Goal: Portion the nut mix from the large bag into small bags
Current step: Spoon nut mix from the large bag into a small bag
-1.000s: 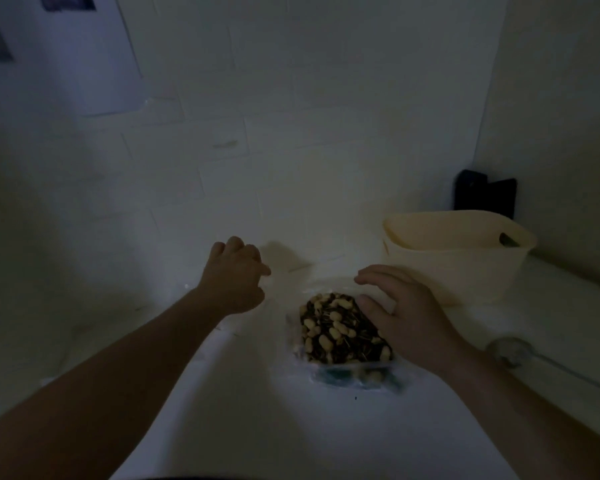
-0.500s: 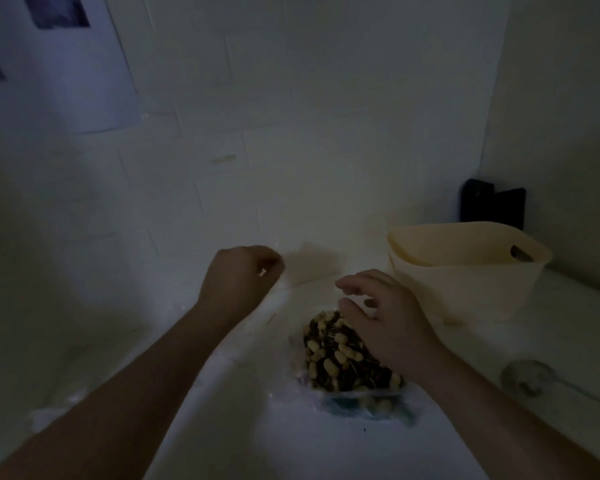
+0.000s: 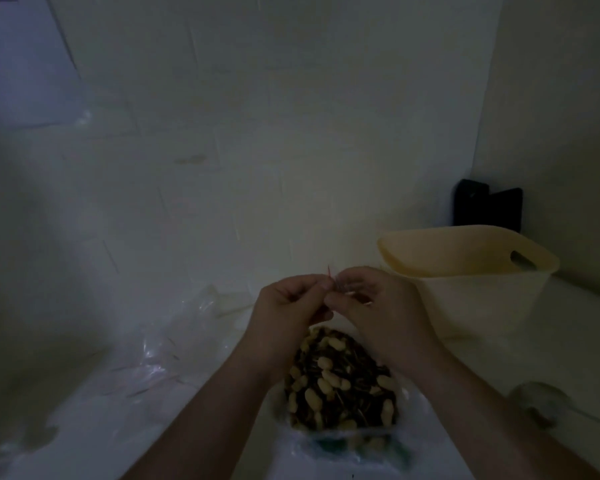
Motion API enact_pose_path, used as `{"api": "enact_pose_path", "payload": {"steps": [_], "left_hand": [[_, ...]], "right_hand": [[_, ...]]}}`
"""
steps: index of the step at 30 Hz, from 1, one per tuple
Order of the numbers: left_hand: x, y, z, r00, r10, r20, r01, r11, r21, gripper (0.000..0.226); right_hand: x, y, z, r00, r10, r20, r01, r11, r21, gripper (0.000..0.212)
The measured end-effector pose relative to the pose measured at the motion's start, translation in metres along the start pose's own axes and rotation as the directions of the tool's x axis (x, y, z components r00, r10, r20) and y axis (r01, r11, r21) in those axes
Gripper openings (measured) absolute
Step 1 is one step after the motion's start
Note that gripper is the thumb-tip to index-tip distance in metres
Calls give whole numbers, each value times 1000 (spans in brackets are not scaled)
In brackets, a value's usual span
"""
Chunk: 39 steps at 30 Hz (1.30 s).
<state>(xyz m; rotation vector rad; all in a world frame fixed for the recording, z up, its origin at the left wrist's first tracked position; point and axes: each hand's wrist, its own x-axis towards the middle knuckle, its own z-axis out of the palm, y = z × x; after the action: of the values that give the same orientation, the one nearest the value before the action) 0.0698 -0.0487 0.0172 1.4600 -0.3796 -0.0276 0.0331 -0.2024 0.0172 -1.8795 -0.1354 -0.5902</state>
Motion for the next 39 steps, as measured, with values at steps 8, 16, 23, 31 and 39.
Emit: {"api": "enact_pose_path", "payload": {"steps": [8,16,23,31,39], "left_hand": [[1,-14,9,890,455,-10,-339,677,654,18],[-16,4,-1,797,523,303,-578,516,632,13],[-27,6,-29,814,342,470,-581,445,682,82],[-41,12,-23,841,384,381,-538,523,661,70],[-55,5,14,879,312,361,-475,646,598,54]], "right_hand": [[12,11,-22,994,18,-109,-36,985,-169,13],[-11,-23,-12,983,132,129,-125,990,-59,16],[-19,-41,-21,951,253,179,-254,967,-19,16],[-34,-47,-27,931,289,222,-298,954,10,18],[-59,-36,-70,949,244,199,-227,968,-104,15]]}}
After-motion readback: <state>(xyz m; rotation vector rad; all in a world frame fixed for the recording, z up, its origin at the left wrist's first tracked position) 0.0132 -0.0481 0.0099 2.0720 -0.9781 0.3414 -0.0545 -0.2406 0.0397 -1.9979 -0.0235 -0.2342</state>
